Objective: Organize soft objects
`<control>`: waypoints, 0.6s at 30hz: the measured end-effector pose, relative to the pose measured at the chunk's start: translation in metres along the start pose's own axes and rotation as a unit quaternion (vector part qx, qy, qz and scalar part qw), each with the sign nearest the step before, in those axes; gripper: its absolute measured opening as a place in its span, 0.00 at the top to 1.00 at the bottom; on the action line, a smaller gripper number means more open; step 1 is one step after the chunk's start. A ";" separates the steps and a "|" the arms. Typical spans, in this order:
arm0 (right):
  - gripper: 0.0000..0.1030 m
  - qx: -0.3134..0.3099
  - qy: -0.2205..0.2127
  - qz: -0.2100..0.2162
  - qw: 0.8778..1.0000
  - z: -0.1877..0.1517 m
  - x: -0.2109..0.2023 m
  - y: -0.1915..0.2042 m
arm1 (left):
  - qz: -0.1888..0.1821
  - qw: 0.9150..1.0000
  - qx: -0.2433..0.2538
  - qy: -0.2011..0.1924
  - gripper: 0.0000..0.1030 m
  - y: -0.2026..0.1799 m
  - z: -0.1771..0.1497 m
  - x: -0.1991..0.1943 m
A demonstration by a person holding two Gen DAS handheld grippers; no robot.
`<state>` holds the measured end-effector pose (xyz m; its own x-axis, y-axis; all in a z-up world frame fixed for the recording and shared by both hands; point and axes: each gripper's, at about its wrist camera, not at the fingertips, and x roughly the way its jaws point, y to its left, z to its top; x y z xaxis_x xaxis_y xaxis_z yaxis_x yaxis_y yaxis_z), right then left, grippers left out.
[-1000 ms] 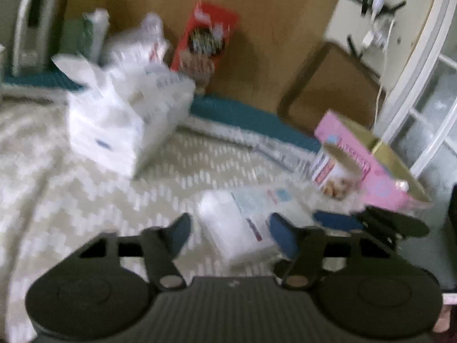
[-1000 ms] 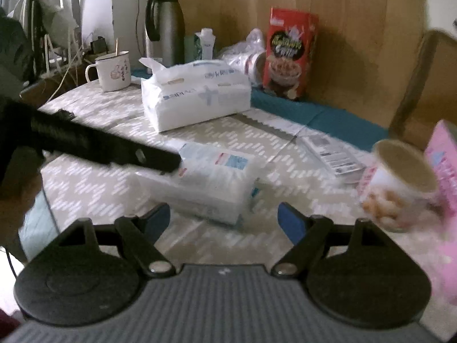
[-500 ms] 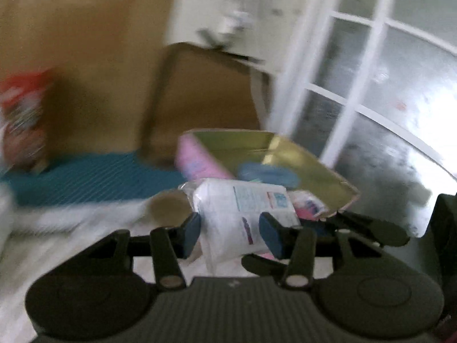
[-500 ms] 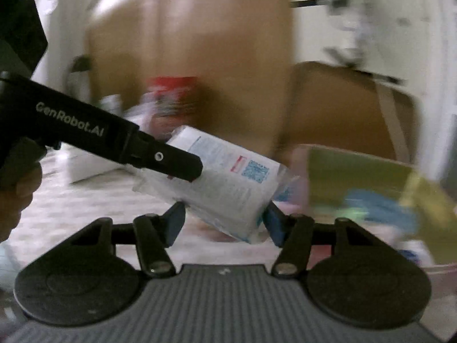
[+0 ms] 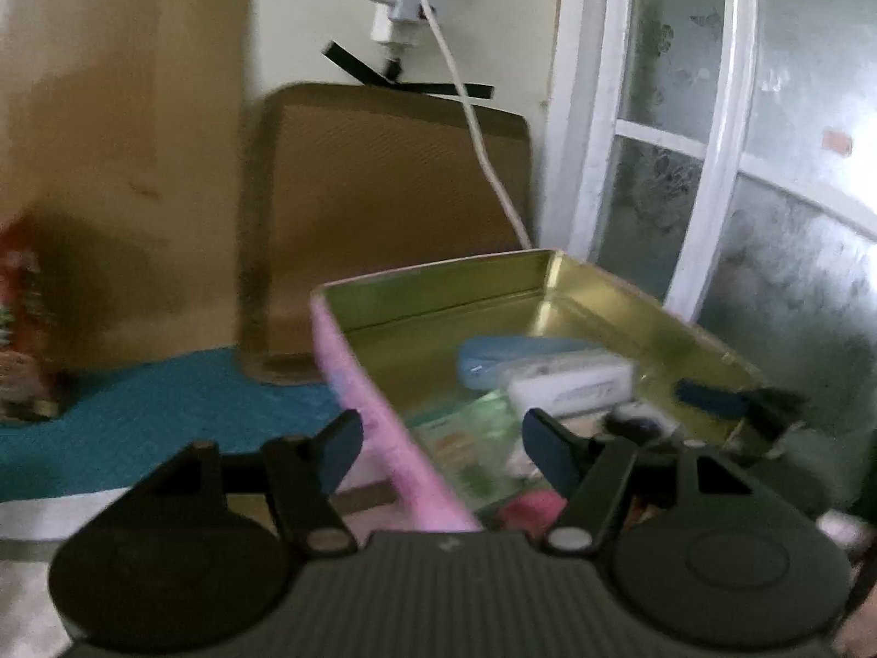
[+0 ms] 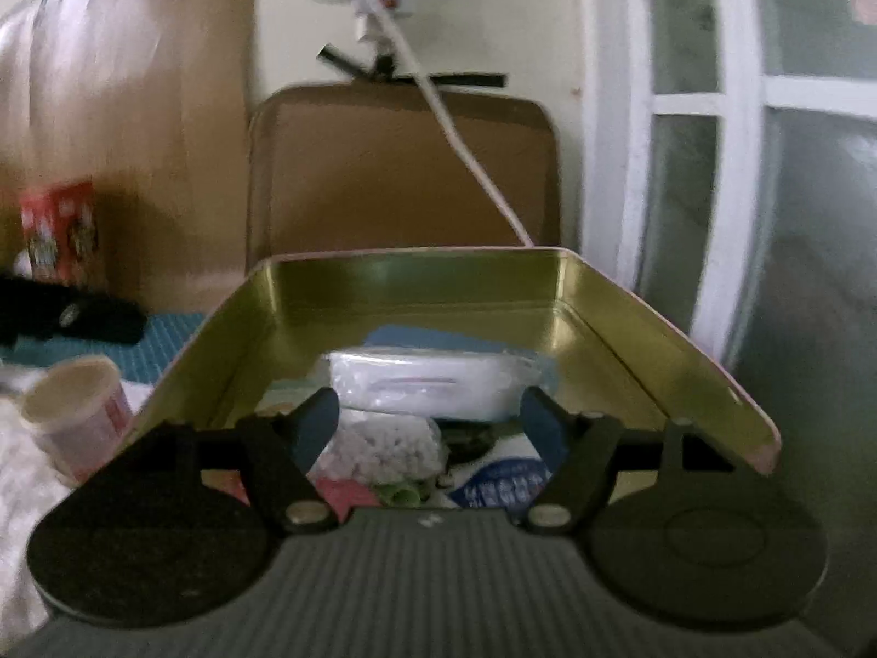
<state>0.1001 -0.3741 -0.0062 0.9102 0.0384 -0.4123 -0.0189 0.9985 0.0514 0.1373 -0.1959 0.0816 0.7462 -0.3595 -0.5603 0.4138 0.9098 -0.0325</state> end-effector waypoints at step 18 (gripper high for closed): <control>0.27 0.169 -0.044 0.121 0.977 -0.034 -0.122 0.074 | 0.122 0.991 -0.046 0.018 0.26 0.068 -0.093 -0.113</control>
<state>-0.0267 -0.3034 0.0168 0.9286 0.2533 -0.2712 -0.1138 0.8899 0.4417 0.0329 -0.0739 0.0657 0.7980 -0.1210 -0.5904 0.1736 0.9843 0.0330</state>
